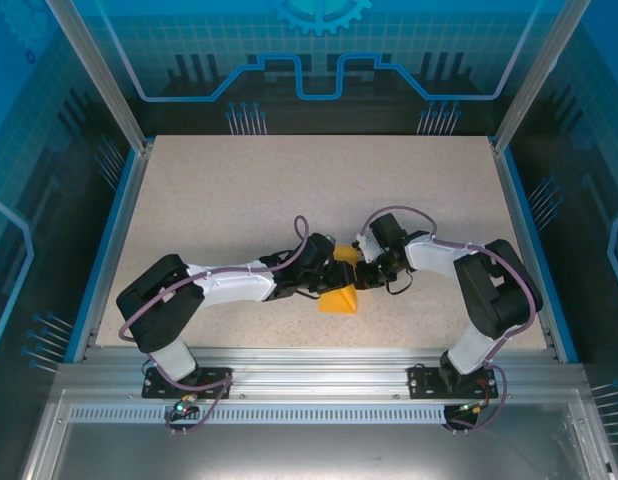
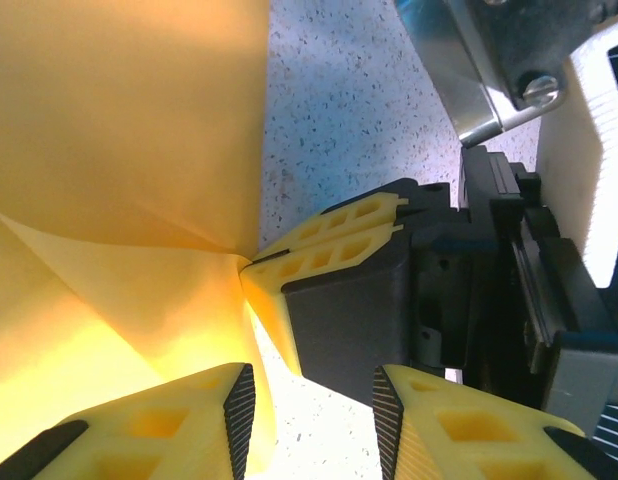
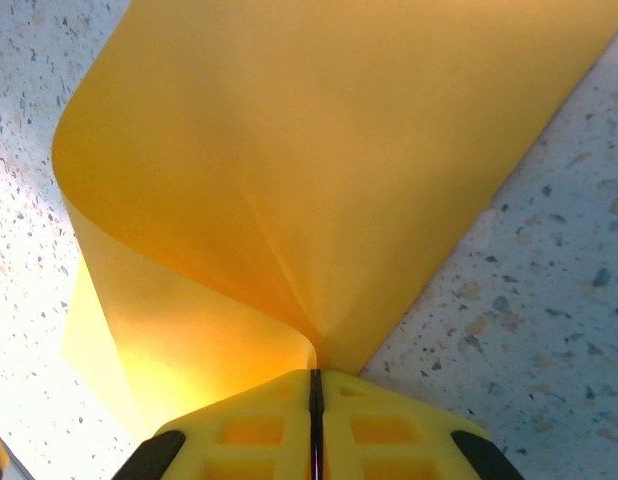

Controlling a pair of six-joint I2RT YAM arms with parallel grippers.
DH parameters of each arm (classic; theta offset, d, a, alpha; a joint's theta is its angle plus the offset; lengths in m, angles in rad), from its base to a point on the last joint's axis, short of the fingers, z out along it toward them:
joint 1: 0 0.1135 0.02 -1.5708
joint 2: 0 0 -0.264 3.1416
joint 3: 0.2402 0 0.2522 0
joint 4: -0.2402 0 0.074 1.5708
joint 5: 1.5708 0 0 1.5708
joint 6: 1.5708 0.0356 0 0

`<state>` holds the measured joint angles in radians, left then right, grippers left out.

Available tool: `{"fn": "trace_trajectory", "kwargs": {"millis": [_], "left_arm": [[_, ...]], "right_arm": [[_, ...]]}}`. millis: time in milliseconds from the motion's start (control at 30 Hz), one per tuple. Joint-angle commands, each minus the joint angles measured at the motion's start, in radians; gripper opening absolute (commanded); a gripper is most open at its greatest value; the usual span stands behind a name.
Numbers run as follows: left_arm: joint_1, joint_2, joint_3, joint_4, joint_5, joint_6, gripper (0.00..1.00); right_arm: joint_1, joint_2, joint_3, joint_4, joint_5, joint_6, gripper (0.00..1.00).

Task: Fold a paper plane with a square sheet of paper (pick it up from the middle)
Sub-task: Fold the triangle a second time at the center of the table.

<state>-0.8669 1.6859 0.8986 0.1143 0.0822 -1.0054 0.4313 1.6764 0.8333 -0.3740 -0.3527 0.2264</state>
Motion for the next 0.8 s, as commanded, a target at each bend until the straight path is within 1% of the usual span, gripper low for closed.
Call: {"fn": "trace_trajectory", "kwargs": {"millis": [0,167,767], "left_arm": [[-0.003,0.023,0.002,0.028,-0.026,-0.041,0.4],[0.012,0.057,-0.038,0.116,-0.031,-0.097,0.4],[0.016,0.14,-0.04,0.127,-0.04,-0.112,0.4]], "right_arm": [[-0.016,0.013,0.016,-0.019,-0.023,-0.016,0.09],[-0.017,0.011,0.015,-0.017,-0.023,-0.016,0.09],[-0.019,0.015,0.018,-0.017,-0.029,-0.016,0.09]]}}
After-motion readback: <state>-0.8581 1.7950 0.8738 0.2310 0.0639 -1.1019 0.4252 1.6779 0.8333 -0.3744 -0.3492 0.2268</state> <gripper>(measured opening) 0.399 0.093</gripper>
